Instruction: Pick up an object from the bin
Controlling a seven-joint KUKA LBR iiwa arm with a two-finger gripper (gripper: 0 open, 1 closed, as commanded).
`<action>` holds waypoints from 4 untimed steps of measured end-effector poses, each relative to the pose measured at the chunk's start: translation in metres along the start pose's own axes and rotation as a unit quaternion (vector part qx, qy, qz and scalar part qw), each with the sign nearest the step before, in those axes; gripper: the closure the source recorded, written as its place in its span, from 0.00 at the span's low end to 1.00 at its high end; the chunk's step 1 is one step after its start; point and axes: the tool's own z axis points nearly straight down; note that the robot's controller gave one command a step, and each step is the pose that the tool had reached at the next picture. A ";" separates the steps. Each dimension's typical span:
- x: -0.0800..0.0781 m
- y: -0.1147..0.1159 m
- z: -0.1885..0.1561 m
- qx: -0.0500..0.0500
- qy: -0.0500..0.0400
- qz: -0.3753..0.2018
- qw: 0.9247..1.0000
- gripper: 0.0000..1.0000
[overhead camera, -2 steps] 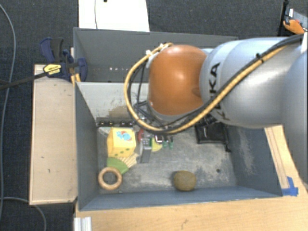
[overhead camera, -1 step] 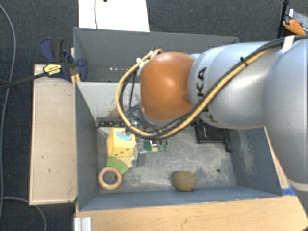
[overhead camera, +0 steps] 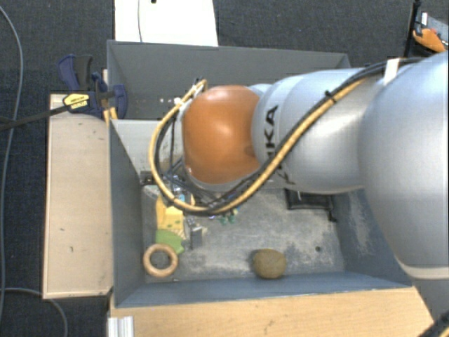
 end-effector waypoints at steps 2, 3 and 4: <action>-0.019 0.011 0.050 0.000 -0.002 -0.170 0.985 0.00; -0.047 0.002 0.082 -0.006 0.011 -0.245 0.969 1.00; -0.047 0.002 0.082 -0.006 0.011 -0.245 0.970 1.00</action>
Offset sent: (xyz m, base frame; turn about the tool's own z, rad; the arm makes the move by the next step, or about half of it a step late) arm 0.0217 0.0141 -0.0810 -0.4438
